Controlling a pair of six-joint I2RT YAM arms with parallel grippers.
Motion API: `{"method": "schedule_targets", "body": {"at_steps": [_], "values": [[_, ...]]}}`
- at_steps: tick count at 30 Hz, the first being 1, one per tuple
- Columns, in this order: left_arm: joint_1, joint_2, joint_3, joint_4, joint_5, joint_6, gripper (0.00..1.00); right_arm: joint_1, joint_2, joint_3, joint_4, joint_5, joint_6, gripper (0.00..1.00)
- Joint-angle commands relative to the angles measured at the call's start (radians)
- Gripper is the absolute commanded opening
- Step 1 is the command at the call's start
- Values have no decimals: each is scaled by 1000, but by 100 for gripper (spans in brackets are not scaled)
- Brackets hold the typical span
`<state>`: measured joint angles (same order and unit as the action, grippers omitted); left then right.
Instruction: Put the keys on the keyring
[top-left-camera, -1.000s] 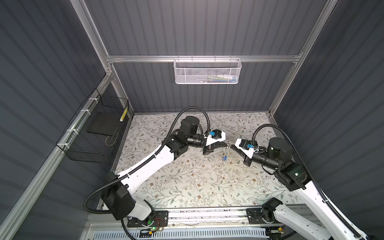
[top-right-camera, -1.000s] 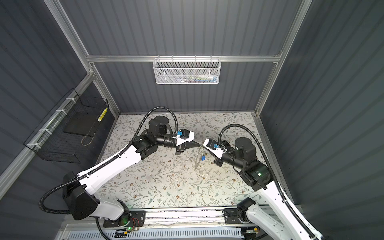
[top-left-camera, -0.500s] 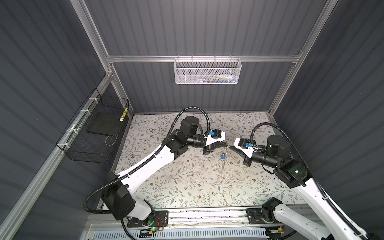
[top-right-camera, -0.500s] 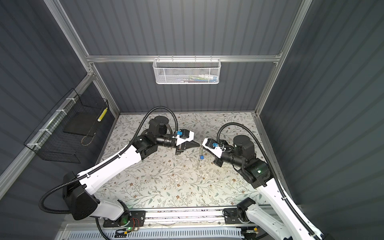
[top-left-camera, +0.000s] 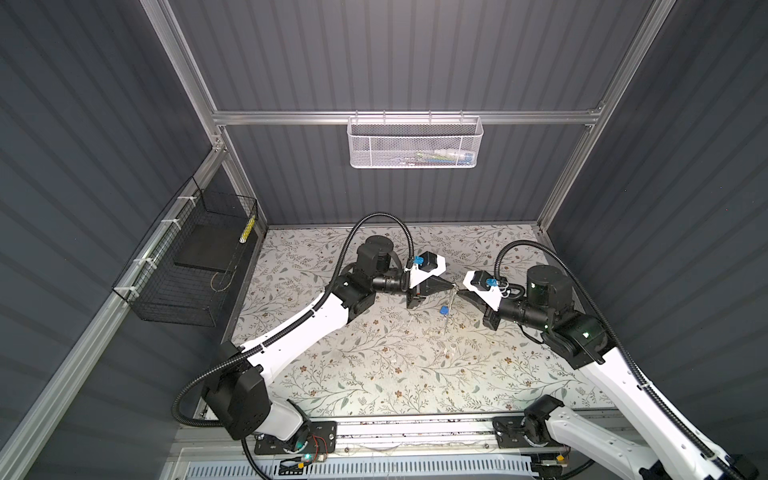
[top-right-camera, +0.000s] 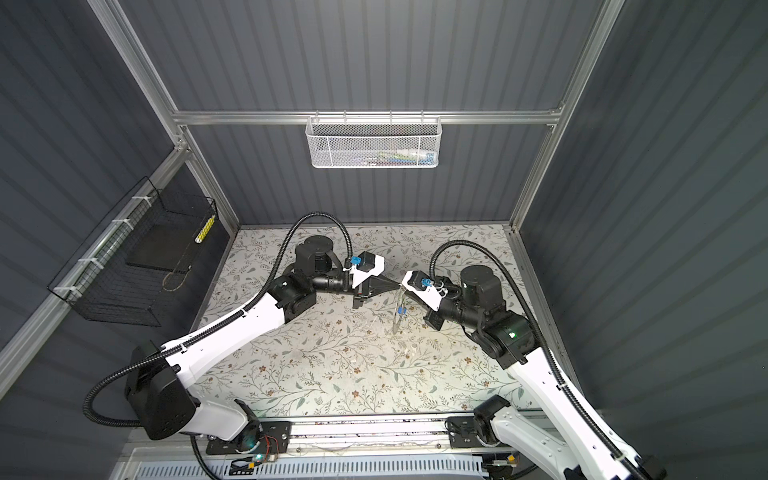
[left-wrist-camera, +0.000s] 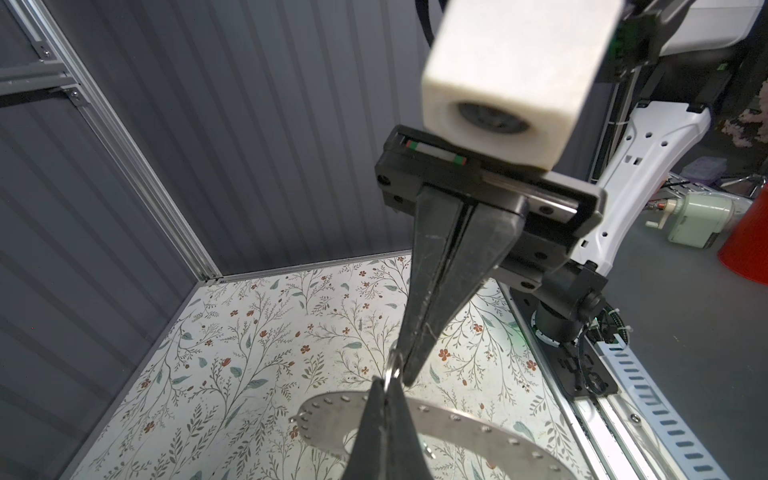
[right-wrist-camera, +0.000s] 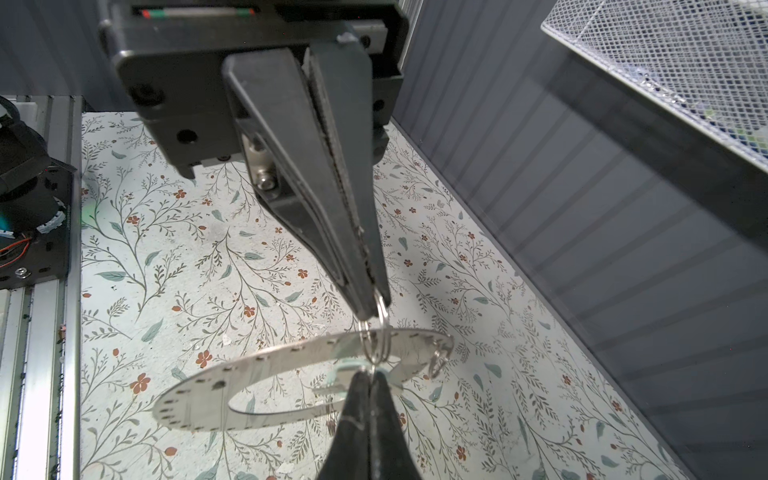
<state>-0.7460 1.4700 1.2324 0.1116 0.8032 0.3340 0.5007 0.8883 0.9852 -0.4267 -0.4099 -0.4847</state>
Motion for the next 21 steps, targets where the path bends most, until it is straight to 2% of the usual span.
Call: {"method": "schedule_targets", "body": {"at_steps": [1, 9, 21], "values": [[6, -14, -13, 163, -11, -80, 0, 2, 19, 17, -3, 0, 46, 0], [3, 7, -54, 290, -24, -172, 0, 16, 34, 15, 32, 10, 100, 0], [-5, 26, -96, 382, -38, -216, 0, 38, 72, 41, 79, -24, 189, 0]]}}
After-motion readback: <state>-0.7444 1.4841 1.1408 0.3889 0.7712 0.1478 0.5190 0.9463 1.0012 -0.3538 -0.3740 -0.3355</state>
